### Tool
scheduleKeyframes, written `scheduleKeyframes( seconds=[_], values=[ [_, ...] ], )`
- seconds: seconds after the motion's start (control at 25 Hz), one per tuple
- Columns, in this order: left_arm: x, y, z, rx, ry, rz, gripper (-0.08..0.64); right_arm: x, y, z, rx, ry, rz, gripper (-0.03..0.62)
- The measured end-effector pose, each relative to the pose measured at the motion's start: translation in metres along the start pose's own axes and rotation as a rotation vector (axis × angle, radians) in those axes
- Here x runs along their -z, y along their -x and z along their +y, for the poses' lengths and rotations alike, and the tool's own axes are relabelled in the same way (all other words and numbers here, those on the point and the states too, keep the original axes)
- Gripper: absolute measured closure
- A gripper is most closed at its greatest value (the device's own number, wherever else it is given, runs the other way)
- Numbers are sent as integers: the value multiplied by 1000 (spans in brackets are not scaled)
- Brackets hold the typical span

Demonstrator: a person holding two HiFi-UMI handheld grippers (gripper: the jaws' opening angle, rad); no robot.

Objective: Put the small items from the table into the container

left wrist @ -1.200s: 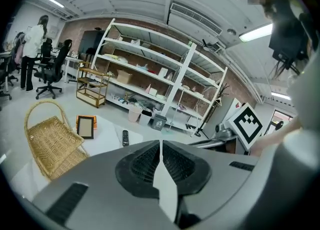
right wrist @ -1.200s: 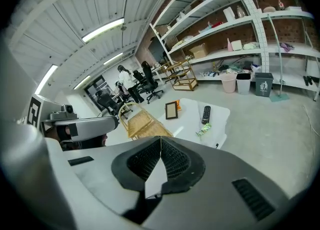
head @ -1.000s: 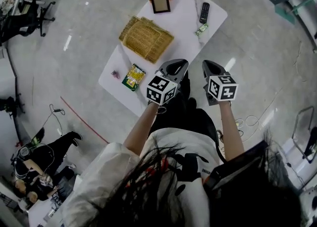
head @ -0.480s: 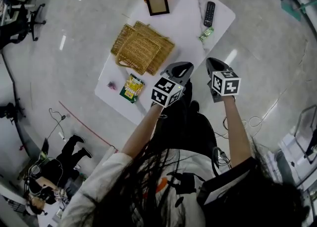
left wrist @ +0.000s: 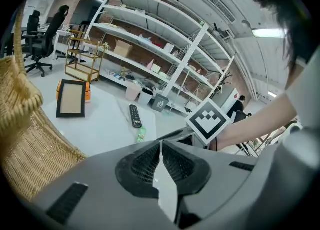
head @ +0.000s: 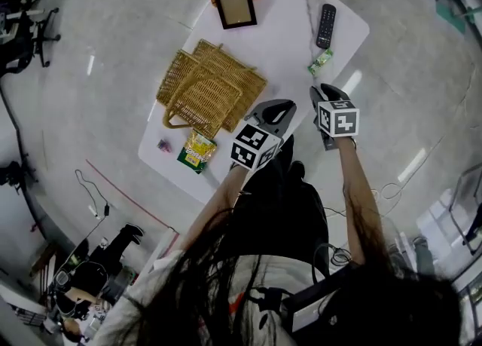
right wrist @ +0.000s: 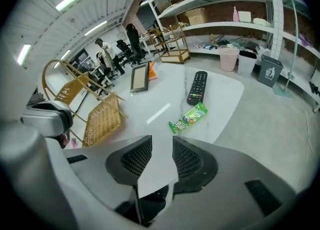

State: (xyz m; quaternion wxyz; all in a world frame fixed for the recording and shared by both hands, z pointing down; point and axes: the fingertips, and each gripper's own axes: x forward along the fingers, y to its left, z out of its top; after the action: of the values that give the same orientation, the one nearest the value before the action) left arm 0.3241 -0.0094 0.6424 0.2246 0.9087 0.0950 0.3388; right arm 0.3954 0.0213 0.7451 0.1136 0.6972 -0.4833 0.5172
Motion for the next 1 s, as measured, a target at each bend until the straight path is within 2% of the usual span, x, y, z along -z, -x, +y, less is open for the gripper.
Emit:
scheduleKeyframes(
  seconds=[0.2,0.36,0.44,0.52,0.64,0.72,0.8,1.0],
  values=[
    [13,-12,12,1,13,7,549,-8,-34,-14,61,46,5,449],
    [32,-17,23,-14,42,21,548,-21,-49,-27,159,115,-28,449],
    [38,-18,26,-18,50,28,548,-22,-56,-26,152,152,-18,448],
    [42,-19,27,-19,53,35,548,-18,-63,-23,133,210,21,438],
    [45,-19,30,-16,53,46,549,-13,-70,-29,191,351,84,437],
    [44,-17,33,-20,50,47,548,-16,-70,-34,223,412,97,489],
    [42,-14,37,-31,53,42,549,-20,-68,-33,217,414,86,559],
    [38,-5,41,-57,69,20,549,-27,-51,-25,178,357,37,568]
  ],
)
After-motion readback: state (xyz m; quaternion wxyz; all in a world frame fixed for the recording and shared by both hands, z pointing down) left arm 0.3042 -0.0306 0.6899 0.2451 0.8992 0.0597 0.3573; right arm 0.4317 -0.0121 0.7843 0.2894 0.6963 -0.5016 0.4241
